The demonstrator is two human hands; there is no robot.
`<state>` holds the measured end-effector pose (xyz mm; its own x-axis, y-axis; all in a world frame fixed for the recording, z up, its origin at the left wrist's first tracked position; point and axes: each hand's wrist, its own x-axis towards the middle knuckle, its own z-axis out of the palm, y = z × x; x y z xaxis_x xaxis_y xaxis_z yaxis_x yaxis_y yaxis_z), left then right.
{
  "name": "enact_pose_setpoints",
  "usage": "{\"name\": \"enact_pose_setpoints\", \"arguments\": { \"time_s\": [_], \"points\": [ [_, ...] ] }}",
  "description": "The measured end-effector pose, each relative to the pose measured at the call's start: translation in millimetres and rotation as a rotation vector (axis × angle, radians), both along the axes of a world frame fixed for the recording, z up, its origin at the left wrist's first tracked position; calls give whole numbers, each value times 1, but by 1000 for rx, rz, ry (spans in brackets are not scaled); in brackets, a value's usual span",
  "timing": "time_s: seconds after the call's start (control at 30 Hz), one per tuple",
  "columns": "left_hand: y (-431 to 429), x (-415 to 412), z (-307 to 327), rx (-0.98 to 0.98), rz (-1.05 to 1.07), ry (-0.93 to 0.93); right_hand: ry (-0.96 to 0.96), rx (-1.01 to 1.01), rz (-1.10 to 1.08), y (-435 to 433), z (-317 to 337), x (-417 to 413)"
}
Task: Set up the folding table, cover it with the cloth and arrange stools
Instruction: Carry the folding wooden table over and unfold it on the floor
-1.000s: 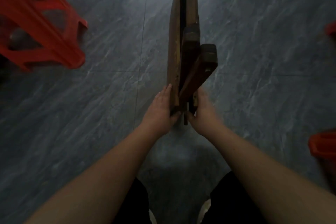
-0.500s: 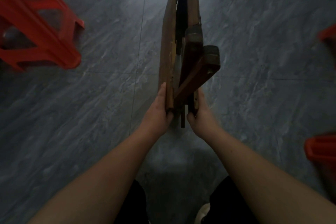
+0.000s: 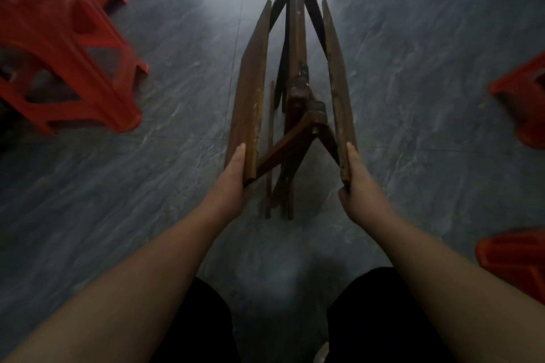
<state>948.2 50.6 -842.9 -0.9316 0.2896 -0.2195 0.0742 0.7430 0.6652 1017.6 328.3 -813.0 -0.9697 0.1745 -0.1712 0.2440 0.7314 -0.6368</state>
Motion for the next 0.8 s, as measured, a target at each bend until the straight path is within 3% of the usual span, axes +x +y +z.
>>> {"name": "enact_pose_setpoints", "arguments": {
  "time_s": [0.23, 0.4, 0.8],
  "points": [
    [-29, -3, 33, -136, -38, 70, -11, 149, -32, 18, 28, 8],
    [-47, -12, 57, -285, -106, 109, -19, 228, 66, 28, 41, 9],
    [-13, -18, 119, -708, -146, 145, -85, 520, 119, 15, 95, -1]
  ]
}}
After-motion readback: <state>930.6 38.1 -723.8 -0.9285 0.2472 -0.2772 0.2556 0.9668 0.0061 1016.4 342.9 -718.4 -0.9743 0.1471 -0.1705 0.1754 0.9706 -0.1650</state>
